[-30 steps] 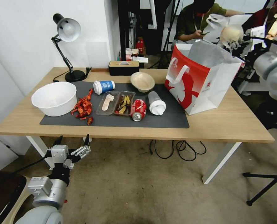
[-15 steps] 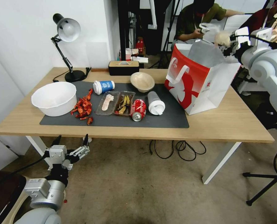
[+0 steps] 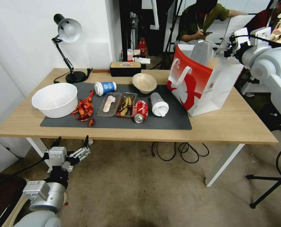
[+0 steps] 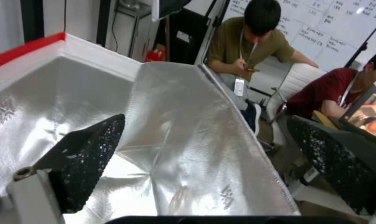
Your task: Pick up the trash from the table and place it into the takeout bag.
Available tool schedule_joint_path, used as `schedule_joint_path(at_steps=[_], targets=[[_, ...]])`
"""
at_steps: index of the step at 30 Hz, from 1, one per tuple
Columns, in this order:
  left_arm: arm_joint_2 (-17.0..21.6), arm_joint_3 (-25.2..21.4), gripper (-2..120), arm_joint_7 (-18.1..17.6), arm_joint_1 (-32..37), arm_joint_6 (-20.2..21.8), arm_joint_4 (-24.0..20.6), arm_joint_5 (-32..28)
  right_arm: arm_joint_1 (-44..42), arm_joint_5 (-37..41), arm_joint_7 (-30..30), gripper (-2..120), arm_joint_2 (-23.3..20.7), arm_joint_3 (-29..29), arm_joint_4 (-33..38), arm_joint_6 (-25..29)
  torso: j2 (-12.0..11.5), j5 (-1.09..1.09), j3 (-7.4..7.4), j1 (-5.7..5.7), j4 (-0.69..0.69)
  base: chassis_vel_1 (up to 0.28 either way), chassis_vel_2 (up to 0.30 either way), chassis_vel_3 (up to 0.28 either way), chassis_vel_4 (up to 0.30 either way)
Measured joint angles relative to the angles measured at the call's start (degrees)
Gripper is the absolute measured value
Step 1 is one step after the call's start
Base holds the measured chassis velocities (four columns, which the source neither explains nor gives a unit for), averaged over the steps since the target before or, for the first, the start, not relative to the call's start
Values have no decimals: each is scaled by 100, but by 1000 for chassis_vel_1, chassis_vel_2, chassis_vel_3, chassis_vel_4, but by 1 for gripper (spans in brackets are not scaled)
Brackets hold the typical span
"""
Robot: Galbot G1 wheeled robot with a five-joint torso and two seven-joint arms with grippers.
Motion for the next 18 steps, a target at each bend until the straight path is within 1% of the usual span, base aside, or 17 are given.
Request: schedule_joint_path(at_steps=[1, 2, 3, 6, 7, 9, 10, 11, 12, 13, 14, 15, 16, 17, 18], targets=[[-2, -7, 100, 0, 0, 1, -15, -7, -77, -2, -7, 100, 2, 69, 56, 83, 0, 0, 0, 0, 0, 0, 0, 0, 0], [0, -18, 100, 2, 1, 1, -31, -17, -196, 41, -38, 100, 2, 195, 168, 294, 0, 1, 0, 0, 0, 0, 0, 0, 0], [0, -18, 100, 2, 1, 1, -31, -17, -196, 41, -38, 100, 2, 195, 168, 294, 0, 1, 0, 0, 0, 0, 0, 0, 0], [19, -65, 100, 3, 2, 3, -68, -52, -760, 470, -259, 100, -94, 706, 714, 1355, 0, -2, 0, 0, 2, 0, 0, 0, 0], [19, -65, 100, 3, 2, 3, -68, -52, -760, 470, -259, 100, -94, 706, 714, 1355, 0, -2, 0, 0, 2, 0, 0, 0, 0], [19, -81, 100, 3, 3, 3, -88, -63, -1419, 803, -474, 100, -215, 1218, 1320, 1966, 0, -1, 0, 0, 0, 0, 0, 0, 0], [14, -83, 100, 2, 9, 0, -93, -64, -1875, 961, -647, 100, -268, 1590, 1702, 2247, 0, 0, 0, 1, -1, 0, 0, 0, 0], [14, -83, 100, 2, 9, 0, -93, -64, -1875, 961, -647, 100, -268, 1590, 1702, 2247, 0, 0, 0, 1, -1, 0, 0, 0, 0], [-1, -81, 100, 1, 12, -24, -94, -61, -2443, 1031, -795, 100, -309, 1991, 2078, 2525, 1, -4, -1, -1, 1, 0, 0, 0, 0], [-16, -70, 100, 0, 10, -100, -92, -56, -3214, 965, -1033, 100, -288, 2493, 2442, 2892, 0, -3, -1, -1, 0, 0, 0, 0, 0], [-16, -70, 100, 0, 10, -100, -92, -56, -3214, 965, -1033, 100, -288, 2493, 2442, 2892, 0, -3, -1, -1, 0, 0, 0, 0, 0], [-23, -65, 100, -1, 6, -149, -84, -45, -3697, 833, -1216, 100, -226, 2818, 2626, 3132, 1, 2, -1, -1, 0, 0, 0, 0, 0], [-40, -58, 100, 1, 4, -218, -57, -8, -4455, 580, -1495, 100, -76, 3267, 2864, 3497, 1, -3, -2, -1, 0, 0, 0, 0, 0], [-40, -58, 100, 1, 4, -218, -57, -8, -4455, 580, -1495, 100, -76, 3267, 2864, 3497, 1, -3, -2, -1, 0, 0, 0, 0, 0], [-54, -51, 100, 4, 7, -280, -27, 15, -5481, 249, -1816, 100, 232, 3733, 3157, 3935, 0, 1, -1, 0, -1, 0, 0, 0, 0]])
